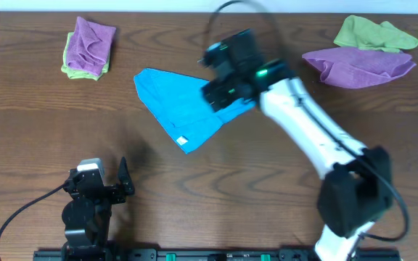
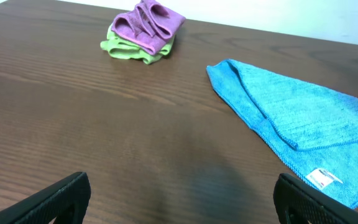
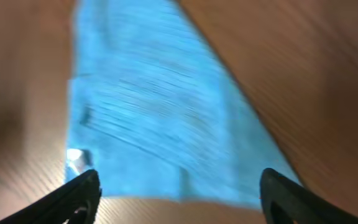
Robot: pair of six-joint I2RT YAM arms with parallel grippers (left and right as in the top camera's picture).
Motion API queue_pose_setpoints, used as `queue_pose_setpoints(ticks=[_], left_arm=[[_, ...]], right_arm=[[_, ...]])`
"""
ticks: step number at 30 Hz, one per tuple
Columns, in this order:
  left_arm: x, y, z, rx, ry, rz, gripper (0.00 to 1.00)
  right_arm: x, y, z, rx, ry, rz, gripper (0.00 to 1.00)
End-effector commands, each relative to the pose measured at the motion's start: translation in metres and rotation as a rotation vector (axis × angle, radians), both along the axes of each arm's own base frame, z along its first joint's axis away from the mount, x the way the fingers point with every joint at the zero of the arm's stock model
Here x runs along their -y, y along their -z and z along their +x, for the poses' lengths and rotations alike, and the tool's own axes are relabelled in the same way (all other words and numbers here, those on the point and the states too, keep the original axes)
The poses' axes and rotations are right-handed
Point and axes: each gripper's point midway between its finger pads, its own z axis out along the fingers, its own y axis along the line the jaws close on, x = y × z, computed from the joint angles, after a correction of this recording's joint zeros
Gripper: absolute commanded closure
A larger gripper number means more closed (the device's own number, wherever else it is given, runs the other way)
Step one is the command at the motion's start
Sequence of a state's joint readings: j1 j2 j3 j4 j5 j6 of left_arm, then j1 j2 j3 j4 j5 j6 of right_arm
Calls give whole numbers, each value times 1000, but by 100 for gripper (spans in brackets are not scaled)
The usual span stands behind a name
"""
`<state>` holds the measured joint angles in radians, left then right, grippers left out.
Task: Fold the cloth
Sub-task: 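Lay the blue cloth at table center and release the right gripper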
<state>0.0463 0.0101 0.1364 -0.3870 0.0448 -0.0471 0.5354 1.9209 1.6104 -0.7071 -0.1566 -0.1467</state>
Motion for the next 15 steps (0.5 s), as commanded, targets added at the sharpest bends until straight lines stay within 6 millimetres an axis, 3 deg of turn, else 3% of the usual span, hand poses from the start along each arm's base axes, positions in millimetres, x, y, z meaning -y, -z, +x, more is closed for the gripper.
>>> queue_pose_setpoints(ticks=[1,9,15], left_arm=[[-1,10,0,-21,-2,17,5],[-1,10,0,-21,-2,17,5],[-1,10,0,-21,-2,17,5]], right_arm=[[-20,17,-7,46,-141,-69,20],[-69,56,-38,73,-384,-151,22],[-87,88,-44,85,-439,-202,26]])
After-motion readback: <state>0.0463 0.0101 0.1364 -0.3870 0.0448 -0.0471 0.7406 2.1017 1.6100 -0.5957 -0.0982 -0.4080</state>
